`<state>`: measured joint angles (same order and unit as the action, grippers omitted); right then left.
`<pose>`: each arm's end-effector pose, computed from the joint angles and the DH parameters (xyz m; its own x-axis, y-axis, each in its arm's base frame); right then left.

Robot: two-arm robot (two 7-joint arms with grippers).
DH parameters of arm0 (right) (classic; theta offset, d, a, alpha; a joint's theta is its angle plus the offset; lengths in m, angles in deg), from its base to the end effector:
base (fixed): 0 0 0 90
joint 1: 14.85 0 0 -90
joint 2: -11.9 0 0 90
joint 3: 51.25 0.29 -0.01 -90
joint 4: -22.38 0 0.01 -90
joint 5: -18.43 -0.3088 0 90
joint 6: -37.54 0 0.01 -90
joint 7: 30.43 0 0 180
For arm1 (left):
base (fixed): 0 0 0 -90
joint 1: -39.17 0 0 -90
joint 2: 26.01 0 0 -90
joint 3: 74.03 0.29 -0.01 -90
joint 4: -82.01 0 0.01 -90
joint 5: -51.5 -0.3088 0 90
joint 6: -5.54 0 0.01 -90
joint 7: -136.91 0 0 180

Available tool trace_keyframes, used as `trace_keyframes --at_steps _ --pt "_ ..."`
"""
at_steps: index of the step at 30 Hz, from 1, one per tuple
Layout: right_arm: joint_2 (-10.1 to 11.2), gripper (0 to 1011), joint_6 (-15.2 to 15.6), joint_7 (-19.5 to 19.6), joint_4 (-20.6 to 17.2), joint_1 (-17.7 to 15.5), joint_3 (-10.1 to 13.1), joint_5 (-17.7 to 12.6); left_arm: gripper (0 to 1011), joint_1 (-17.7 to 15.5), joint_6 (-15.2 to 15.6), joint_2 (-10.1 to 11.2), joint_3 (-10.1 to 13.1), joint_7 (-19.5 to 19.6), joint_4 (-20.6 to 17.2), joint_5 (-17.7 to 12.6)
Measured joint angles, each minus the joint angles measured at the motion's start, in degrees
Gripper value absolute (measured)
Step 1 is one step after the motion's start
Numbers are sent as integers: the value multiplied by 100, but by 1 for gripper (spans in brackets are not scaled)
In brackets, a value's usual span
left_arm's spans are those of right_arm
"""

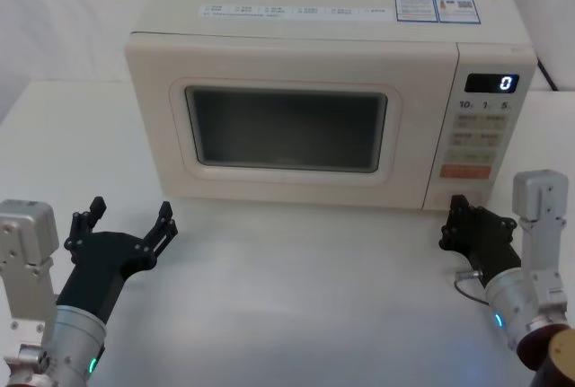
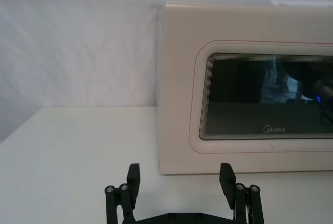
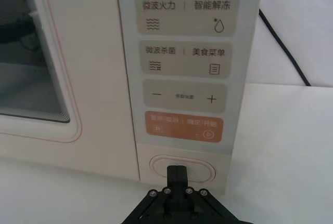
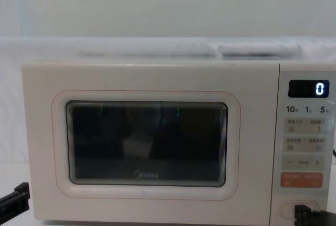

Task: Press the button to open the microwave door with one hand; close the microwave door with the other hand.

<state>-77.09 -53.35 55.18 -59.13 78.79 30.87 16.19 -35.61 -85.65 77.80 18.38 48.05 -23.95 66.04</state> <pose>0.3422 0.0383 -0.3265 0.2076 -0.9780 -0.0183 0.9755 0.2084 -0.0708 0.2529 0.0376 -0.2852 0.1245 0.9917 -0.0325 -0.9921 0.1240 -0.0176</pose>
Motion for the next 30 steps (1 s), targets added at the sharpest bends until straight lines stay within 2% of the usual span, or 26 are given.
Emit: trace_keyframes --at_steps 30 --pt "-80 0 -18 -17 327 244 121 -196 1001 0 0 0 0 0 0 0"
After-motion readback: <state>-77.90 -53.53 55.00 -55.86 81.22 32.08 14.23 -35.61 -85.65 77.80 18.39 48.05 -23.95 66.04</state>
